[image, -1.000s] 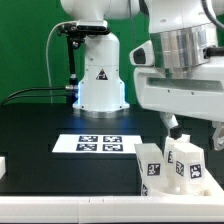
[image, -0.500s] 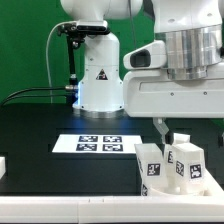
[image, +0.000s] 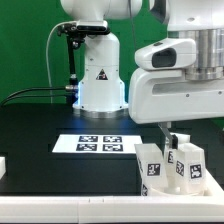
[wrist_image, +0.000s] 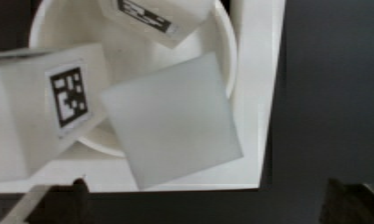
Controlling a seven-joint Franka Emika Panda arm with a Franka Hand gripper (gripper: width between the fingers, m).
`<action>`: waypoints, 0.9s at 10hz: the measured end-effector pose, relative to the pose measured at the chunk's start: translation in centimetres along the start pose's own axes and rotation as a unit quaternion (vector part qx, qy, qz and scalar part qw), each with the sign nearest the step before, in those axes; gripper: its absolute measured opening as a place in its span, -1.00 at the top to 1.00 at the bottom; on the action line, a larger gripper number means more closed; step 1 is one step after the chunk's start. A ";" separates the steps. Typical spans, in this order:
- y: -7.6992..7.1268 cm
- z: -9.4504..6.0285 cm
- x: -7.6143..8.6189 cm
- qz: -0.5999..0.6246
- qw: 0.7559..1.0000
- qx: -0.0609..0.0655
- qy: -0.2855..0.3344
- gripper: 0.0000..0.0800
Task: Assemble stool
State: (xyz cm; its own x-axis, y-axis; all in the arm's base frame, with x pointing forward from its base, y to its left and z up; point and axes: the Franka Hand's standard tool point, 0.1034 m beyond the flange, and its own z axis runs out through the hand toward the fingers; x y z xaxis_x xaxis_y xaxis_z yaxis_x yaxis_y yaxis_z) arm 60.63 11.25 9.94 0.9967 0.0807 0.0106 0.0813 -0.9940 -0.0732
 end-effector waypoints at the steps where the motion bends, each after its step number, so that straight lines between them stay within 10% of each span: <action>1: 0.3 0.0 0.0 -0.032 0.999 -0.002 0.000 -0.62; 9: -0.3 2.3 -0.6 -0.033 0.999 -0.012 0.024 -0.62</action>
Offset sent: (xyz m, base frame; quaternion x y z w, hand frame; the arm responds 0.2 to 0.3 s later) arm -0.0097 0.0173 -0.0136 -0.0135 0.0153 -0.0042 0.9998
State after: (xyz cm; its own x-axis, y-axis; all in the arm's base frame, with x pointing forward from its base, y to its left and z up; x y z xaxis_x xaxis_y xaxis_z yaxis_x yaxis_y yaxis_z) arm 60.06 11.65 7.67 0.9878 0.1427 0.0618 0.1457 -0.9882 -0.0465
